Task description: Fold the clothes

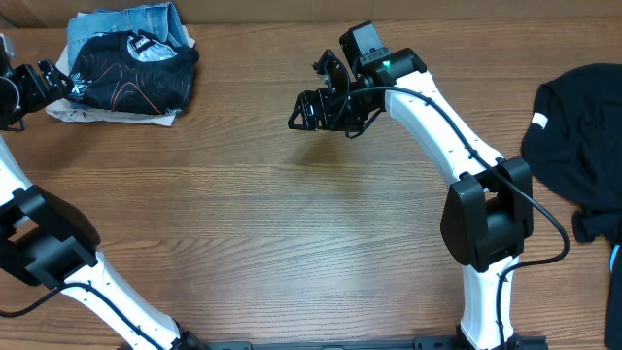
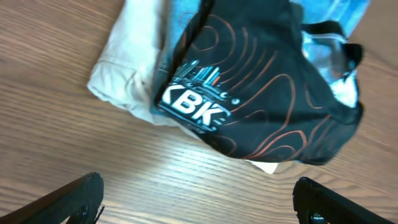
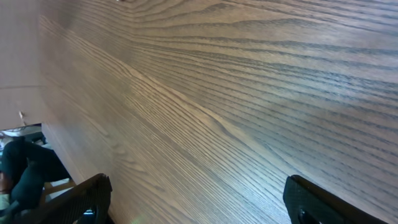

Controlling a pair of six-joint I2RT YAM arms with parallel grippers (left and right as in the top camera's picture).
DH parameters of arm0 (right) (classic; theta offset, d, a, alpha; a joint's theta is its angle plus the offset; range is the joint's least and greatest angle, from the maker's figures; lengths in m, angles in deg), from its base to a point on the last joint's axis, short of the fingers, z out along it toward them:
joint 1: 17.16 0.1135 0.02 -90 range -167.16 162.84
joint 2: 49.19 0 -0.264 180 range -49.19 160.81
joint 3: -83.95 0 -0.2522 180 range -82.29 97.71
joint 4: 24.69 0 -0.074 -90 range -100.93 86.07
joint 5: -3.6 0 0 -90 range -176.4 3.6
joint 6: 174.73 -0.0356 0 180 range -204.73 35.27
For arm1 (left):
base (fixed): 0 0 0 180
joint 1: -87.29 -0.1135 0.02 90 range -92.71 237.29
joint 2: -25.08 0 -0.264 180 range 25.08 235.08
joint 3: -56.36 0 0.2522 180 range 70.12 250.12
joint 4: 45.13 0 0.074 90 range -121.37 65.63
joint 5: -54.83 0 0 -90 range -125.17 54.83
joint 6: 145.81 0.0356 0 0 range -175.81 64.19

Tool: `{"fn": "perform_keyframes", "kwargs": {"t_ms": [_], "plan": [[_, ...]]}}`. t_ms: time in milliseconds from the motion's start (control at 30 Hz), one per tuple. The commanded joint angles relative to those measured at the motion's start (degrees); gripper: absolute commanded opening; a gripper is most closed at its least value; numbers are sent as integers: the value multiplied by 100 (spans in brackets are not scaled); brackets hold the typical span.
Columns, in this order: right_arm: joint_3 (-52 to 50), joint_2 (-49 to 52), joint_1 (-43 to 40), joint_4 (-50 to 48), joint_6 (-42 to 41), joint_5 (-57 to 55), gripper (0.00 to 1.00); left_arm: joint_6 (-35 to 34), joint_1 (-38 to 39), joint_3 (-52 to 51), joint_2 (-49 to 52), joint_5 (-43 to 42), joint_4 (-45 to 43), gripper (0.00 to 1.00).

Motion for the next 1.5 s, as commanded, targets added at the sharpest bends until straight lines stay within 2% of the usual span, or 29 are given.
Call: {"fn": "perform_keyframes", "kwargs": {"t_ms": [0,167,600,933,1300,1467], "plan": [[94,-94,-17,-17,2,131,92,-142,-9,127,111,-372,-85,100],[92,-94,-17,61,4,129,92,-140,4,127,413,-393,-382,93],[94,-94,-17,87,4,129,92,-568,68,127,1113,-455,-994,97],[94,-94,-17,81,4,127,92,-761,216,127,1471,-951,-1388,97],[92,-94,-17,94,4,107,92,-953,632,127,1528,-907,-1714,85],[92,-94,-17,92,4,107,92,-951,581,129,1521,-612,-1563,85]]}}
